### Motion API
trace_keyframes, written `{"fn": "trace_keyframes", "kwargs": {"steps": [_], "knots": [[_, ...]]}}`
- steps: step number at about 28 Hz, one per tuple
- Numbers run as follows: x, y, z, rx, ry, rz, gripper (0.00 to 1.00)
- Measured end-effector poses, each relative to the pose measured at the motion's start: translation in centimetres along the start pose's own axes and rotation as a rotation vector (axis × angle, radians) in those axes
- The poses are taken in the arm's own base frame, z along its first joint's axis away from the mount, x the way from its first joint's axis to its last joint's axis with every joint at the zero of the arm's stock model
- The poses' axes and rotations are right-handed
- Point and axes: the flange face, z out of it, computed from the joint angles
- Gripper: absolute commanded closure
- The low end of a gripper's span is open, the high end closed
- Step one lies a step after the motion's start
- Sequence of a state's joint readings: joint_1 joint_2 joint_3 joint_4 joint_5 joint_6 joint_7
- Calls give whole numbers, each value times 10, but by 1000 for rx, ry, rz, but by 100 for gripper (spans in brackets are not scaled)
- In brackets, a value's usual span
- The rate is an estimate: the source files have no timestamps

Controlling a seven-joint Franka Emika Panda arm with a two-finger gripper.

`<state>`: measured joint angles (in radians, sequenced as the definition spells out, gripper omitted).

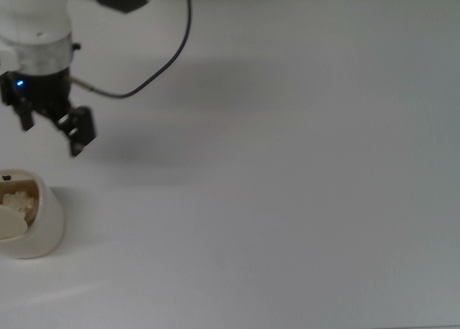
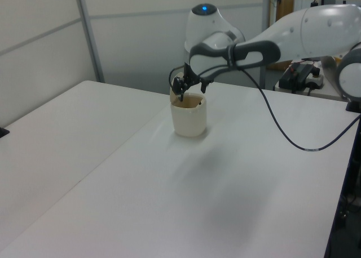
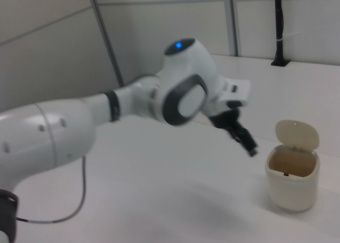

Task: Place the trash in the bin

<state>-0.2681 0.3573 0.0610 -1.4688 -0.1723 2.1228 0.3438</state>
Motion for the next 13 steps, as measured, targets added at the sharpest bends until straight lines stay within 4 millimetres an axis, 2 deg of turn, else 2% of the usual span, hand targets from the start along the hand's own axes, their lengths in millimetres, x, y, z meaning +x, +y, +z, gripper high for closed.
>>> {"fn": "trace_keyframes", "kwargs": {"steps": [7, 13], "knots": [[-47, -25, -61, 5, -228, -226, 0], [-75, -40, -84, 10, -342, -357, 0]]}}
